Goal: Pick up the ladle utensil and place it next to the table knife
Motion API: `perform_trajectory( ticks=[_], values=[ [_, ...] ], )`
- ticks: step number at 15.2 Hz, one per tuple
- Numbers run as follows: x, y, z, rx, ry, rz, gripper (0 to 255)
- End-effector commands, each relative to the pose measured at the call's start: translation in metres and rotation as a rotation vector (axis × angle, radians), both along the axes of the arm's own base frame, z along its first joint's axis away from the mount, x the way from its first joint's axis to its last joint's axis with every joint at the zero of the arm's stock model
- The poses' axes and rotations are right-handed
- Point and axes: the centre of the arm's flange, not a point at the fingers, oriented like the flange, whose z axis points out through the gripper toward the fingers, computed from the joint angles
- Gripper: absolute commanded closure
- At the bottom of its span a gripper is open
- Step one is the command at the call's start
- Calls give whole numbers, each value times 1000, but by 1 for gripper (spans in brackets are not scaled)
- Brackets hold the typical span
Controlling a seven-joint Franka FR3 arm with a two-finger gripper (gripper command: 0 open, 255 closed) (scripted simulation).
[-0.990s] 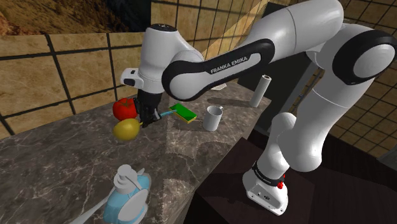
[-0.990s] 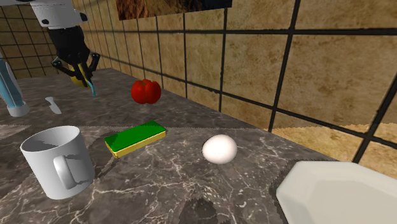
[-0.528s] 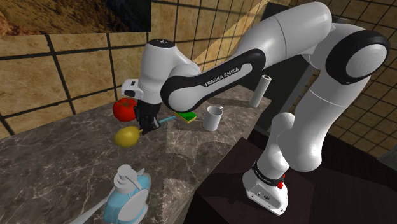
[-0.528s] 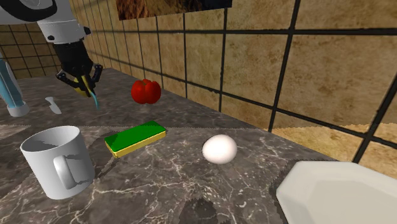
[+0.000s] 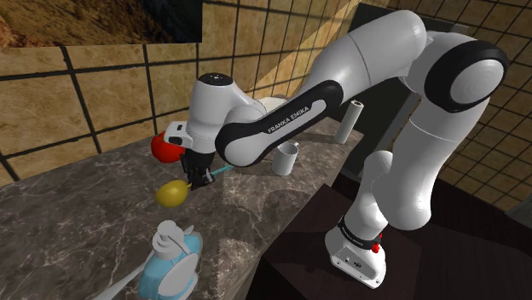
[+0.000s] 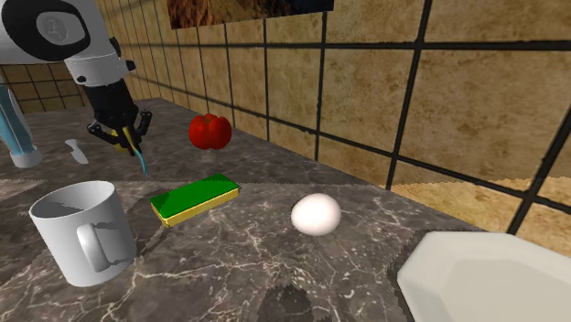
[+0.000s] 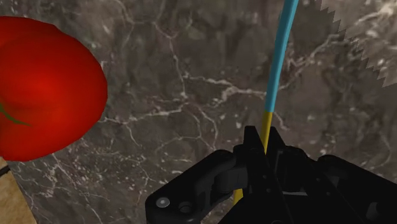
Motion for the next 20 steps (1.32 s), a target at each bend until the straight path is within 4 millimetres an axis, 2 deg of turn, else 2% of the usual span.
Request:
perform_trajectory(
  ticks=[1, 8, 9, 14, 18, 20],
  values=[
    [1, 0, -10, 0, 0, 0, 255],
    [1, 0, -10, 0, 0, 0, 255],
    [1, 0, -9, 0, 0, 0, 0],
    [1, 0, -10, 0, 0, 0, 0],
    [-6, -4, 40, 0, 0, 0, 0],
    [-6, -4, 40, 0, 0, 0, 0]
  ],
)
